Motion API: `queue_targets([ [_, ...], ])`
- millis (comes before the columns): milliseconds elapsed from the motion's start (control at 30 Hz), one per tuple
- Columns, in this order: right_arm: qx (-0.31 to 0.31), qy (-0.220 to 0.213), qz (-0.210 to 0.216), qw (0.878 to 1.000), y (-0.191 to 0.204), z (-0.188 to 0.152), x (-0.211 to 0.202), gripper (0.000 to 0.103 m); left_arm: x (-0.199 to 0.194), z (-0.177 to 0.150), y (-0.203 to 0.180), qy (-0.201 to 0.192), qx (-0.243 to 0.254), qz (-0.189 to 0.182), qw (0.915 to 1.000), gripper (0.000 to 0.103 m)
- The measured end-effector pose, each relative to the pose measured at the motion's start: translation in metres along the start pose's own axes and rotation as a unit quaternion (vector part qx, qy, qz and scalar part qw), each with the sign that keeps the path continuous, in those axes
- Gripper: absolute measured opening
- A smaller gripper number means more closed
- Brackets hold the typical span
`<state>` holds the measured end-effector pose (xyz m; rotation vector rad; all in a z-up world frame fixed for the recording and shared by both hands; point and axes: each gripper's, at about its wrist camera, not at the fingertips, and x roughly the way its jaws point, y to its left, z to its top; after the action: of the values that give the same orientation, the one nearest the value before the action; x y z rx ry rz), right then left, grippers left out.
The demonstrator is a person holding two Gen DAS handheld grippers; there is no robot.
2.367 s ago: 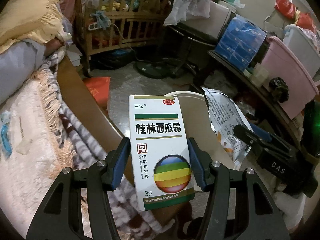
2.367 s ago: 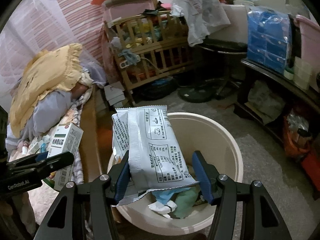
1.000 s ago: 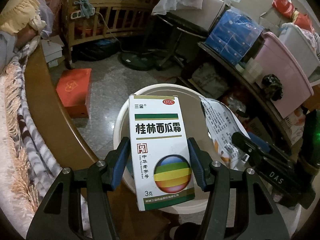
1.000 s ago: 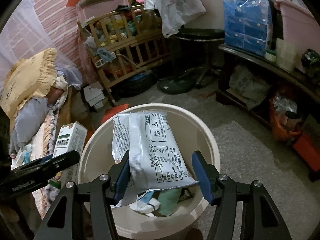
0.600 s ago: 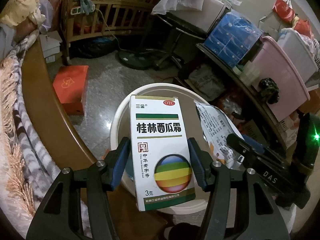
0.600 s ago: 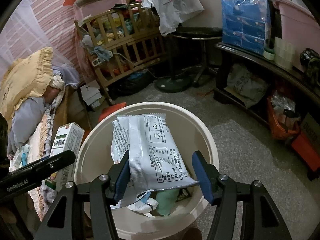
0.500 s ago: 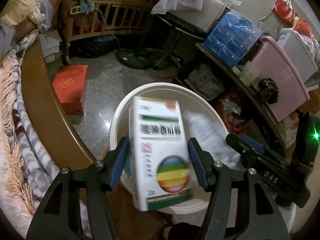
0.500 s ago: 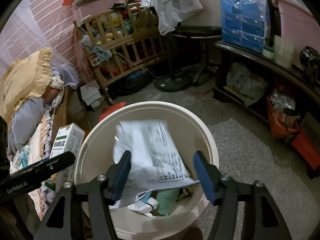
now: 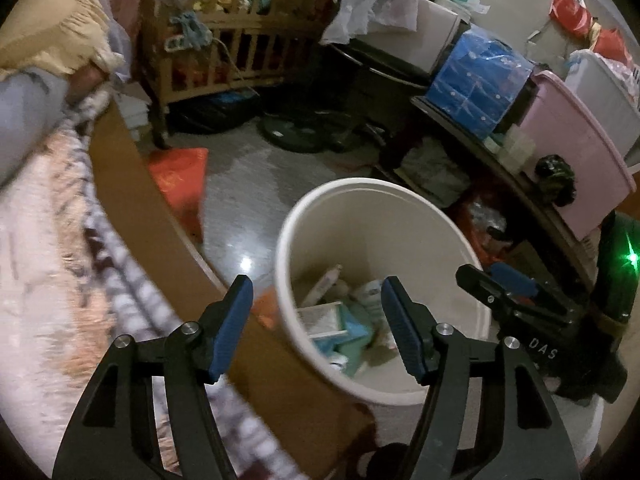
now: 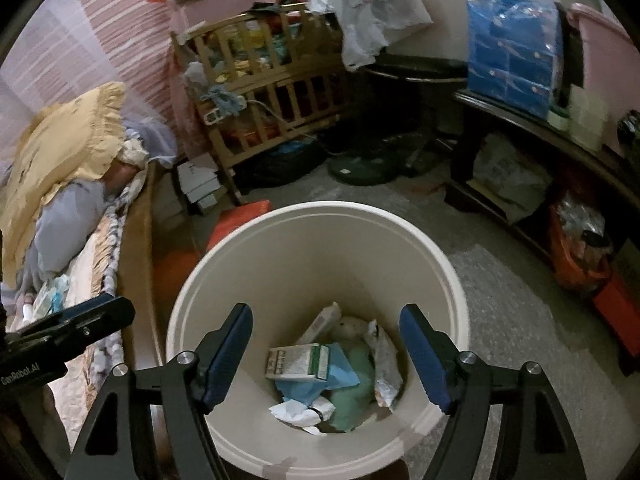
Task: Collect trash
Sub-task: 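Open both tools to drop the medicine box and foil packet into the bucket, then move both open tools back over the bed toward the remaining trash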
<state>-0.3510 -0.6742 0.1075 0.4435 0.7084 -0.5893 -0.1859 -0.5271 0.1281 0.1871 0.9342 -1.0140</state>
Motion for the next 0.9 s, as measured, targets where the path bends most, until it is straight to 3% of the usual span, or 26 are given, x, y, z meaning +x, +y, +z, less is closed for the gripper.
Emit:
queue_targets([
  [367,-0.073,-0.016,0.008,0.997,0.045,-0.008,0.002,0.074,-0.045,-0.018,0.055,-0.024,-0.023,0.070,0.9970,0.066],
  [900,-0.141,-0.025,0.098,0.985,0.154,-0.020,-0.003,0.078,-0.112,-0.045,0.151,-0.048,-0.062,0.165,0.9833,0.066],
])
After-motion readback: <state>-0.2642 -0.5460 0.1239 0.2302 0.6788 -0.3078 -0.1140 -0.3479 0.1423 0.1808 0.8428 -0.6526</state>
